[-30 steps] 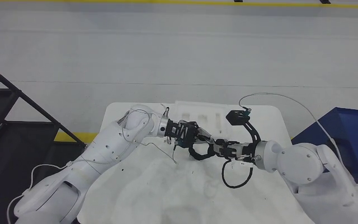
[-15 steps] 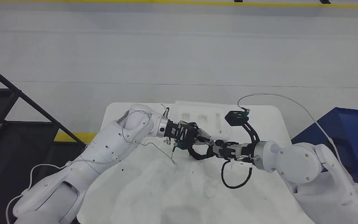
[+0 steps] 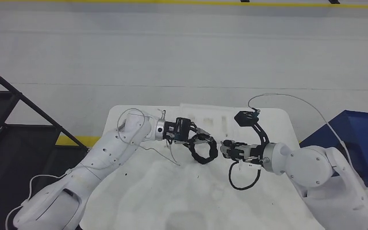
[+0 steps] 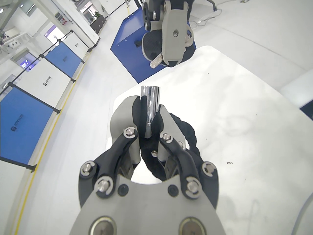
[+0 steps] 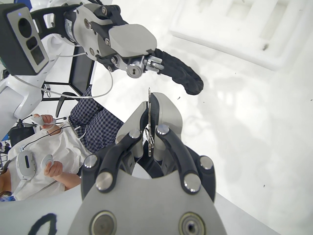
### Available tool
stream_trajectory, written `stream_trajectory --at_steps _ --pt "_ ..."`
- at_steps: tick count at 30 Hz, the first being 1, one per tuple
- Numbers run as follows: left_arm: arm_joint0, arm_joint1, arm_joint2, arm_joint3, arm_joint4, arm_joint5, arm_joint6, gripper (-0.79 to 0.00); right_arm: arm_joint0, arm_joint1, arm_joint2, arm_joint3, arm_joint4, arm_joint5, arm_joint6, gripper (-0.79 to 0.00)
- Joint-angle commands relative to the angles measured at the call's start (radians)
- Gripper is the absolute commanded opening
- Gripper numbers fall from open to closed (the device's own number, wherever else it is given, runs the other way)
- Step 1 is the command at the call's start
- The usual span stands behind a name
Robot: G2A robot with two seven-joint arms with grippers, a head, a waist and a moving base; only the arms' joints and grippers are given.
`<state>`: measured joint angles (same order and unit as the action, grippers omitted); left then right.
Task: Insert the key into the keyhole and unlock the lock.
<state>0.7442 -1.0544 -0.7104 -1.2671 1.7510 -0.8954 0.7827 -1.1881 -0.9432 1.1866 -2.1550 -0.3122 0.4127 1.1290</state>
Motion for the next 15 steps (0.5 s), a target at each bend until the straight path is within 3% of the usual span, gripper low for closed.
stream_trajectory --at_steps 1,5,15 --pt "0.016 0.008 -0.023 -0.009 -0.037 -0.034 -0.012 -0.785 -0.005 0.001 0.009 0.01 0.003 -0.017 -0.005 -0.785" --pt "0.055 0.025 -0.065 -0.03 -0.115 -0.112 -0.013 -0.785 -0.018 0.006 0.027 0.039 0.007 -0.097 -0.011 -0.785" --pt "0.114 0.088 -0.056 -0.085 -0.242 -0.117 -0.025 -0.785 -0.071 0.009 -0.015 0.204 -0.055 -0.357 -0.084 -0.785"
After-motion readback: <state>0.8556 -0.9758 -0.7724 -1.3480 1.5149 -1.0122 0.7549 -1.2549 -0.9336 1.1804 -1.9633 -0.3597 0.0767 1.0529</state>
